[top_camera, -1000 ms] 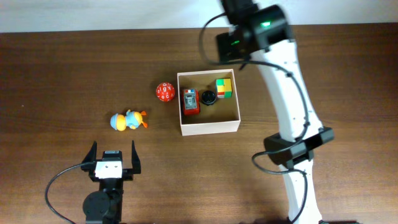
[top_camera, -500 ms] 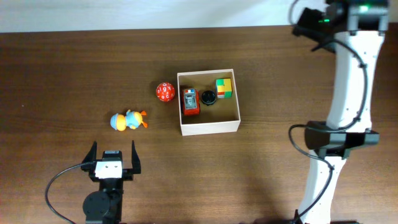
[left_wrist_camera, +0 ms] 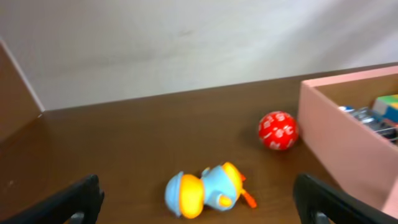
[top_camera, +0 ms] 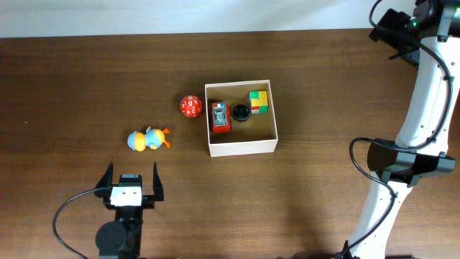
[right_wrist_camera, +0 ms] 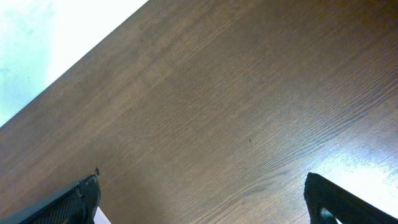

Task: Pack container
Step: 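Raise the right gripper out of the box and retract it right, then move the left gripper down onto the orange-blue duck and close on it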

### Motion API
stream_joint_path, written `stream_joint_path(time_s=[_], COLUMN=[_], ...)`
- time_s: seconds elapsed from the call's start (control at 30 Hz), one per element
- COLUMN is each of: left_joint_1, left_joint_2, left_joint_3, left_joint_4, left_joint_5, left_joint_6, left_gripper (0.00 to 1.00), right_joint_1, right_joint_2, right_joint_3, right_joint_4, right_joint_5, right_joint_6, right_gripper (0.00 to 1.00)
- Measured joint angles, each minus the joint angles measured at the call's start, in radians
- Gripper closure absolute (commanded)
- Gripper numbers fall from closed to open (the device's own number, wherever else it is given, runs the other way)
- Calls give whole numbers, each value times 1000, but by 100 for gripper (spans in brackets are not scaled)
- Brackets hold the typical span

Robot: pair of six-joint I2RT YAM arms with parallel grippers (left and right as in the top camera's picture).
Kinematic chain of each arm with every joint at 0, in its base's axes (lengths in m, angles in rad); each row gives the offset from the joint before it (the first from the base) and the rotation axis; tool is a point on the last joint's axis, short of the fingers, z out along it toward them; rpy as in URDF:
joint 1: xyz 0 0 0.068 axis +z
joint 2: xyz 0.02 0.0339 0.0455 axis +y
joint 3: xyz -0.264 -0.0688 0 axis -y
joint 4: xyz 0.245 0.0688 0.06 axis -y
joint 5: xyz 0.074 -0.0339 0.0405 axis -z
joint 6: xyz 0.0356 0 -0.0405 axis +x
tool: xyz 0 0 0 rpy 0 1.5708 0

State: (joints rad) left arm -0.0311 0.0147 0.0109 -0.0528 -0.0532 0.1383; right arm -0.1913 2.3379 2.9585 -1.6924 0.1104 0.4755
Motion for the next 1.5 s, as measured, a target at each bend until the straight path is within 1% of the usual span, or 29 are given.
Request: stream_joint_path(time_s=[0.1,0.2,0.3,0.4,0.43,0.47,0.7,0.87,1.0,1.2,1.37,1.5], left_joint_1=[0,0,0,0,0,0,0,0,0,0,0,0], left_joint_2=[0,11,90,238,320,377,946,1296,1417,1576,1690,1791], left_joint_3=[1,31,153,369,484,557,1261,1641,1711,1716,1716,1717], left_joint_4=[59,55,-13,-137,-215,-256,-844,-1189,-1236,-1238,-1239,-1245], left_joint_5=[67,108,129,135,132,131,134,187,233,268,251,187], left_joint_6=[-4,-45,-72,-76,-75,-76,-75,-75,-76,-76,-79,-125], left_gripper=[1,1,1,1,1,1,1,1,1,1,1,1], right_joint_1=[0,0,0,0,0,0,0,0,0,0,0,0], right_joint_2=[0,0,0,0,0,0,-1,-2,-2,-2,-2,-2], right_joint_3=[0,0,0,0,0,0,0,0,0,0,0,0], right_joint_4=[0,0,0,0,0,0,0,0,0,0,0,0], right_joint_5=[-1,-1,-4,-5,-5,-5,-7,-8,-7,-8,-8,-8], right_joint_6=[0,0,0,0,0,0,0,0,0,0,0,0], right_gripper=[1,1,1,1,1,1,1,1,1,1,1,1])
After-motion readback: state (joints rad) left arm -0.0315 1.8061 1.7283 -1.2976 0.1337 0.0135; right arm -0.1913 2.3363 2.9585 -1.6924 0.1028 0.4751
